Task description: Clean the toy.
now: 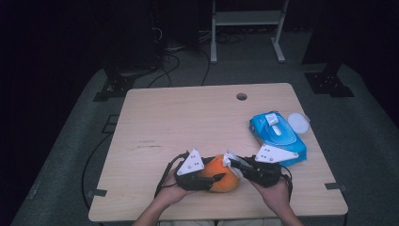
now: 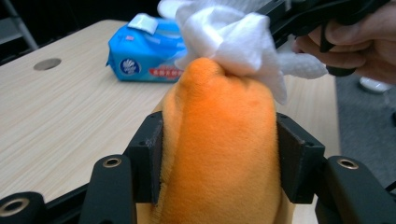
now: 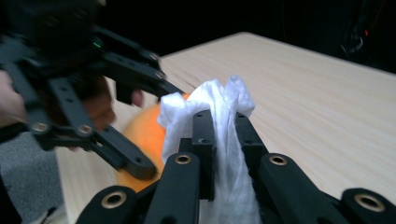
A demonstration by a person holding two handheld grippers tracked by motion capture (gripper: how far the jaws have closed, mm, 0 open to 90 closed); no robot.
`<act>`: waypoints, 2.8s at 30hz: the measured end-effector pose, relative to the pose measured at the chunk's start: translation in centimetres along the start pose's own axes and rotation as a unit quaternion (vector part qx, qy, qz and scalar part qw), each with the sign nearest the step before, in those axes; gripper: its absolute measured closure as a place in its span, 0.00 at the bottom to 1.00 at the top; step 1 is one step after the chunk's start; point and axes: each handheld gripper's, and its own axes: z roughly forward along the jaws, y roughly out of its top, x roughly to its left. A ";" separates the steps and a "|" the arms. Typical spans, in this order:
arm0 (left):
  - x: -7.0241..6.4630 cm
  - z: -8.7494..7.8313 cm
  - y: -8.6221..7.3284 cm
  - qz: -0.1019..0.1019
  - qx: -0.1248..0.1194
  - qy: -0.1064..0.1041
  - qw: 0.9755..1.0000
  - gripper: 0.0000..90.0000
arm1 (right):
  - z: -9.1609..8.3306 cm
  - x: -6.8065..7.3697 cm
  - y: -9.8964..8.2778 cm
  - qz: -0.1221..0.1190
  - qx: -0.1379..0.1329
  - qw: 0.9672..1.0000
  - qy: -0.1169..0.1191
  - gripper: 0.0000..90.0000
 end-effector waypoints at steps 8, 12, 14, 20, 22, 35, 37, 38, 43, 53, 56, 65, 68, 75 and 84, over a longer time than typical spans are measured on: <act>1.8 -0.4 -1.1 -0.063 -0.010 0.009 0.998 0.47 | 0.7 -1.3 -1.4 0.029 0.015 0.999 -0.011 0.90; 1.9 -0.3 -1.1 -0.069 -0.010 0.012 0.997 0.47 | 1.0 -1.5 -1.6 0.033 0.014 0.999 -0.004 0.90; 2.1 -0.4 -1.2 -0.075 -0.009 0.012 0.997 0.46 | 1.1 -2.1 -2.1 0.049 0.019 0.999 -0.006 0.90; 2.9 -0.7 -1.8 -0.101 -0.014 0.011 0.995 0.46 | 2.0 -4.0 -4.2 0.087 0.054 0.995 -0.015 0.90; 3.0 -0.8 -1.9 -0.105 -0.017 0.011 0.994 0.46 | 2.3 -4.3 -4.7 0.093 0.065 0.993 -0.020 0.90; 2.2 -0.9 -0.9 -0.088 -0.017 0.006 0.996 0.47 | 0.8 -1.9 -1.5 0.063 0.004 0.998 0.007 0.90; 1.6 -0.7 -0.5 -0.076 -0.016 0.003 0.997 0.47 | 0.5 -0.7 -0.6 0.037 -0.011 0.999 0.017 0.90; 1.4 -0.7 -0.4 -0.074 -0.015 -0.001 0.997 0.47 | 0.5 -0.2 -0.3 0.024 -0.010 1.000 0.016 0.90; 1.3 -0.3 -0.6 -0.072 -0.011 -0.014 0.997 0.39 | 0.9 -0.9 -1.3 0.034 0.008 0.999 0.011 0.90; 2.7 -0.4 -1.6 -0.097 0.010 -0.030 0.995 0.10 | 1.1 -2.6 -2.4 0.053 0.027 0.998 -0.014 0.90; 2.7 -0.3 -1.9 -0.100 0.003 -0.037 0.994 0.19 | 1.2 -2.8 -2.7 0.060 0.033 0.997 -0.018 0.90; 1.6 -1.1 0.0 -0.051 0.000 -0.011 0.999 0.44 | -0.3 -1.1 -0.4 0.030 -0.018 0.999 -0.008 0.90; 1.1 -0.9 0.3 -0.042 0.006 -0.019 0.999 0.46 | -0.5 0.3 0.5 0.002 -0.034 0.999 0.011 0.90; 1.0 -0.2 -0.1 -0.044 0.001 -0.025 0.999 0.32 | 0.2 0.0 -0.4 -0.006 -0.005 1.000 -0.001 0.90; 1.6 0.7 -1.3 -0.076 0.008 -0.036 0.996 0.25 | 0.0 -1.1 -0.9 0.017 -0.003 1.000 -0.024 0.90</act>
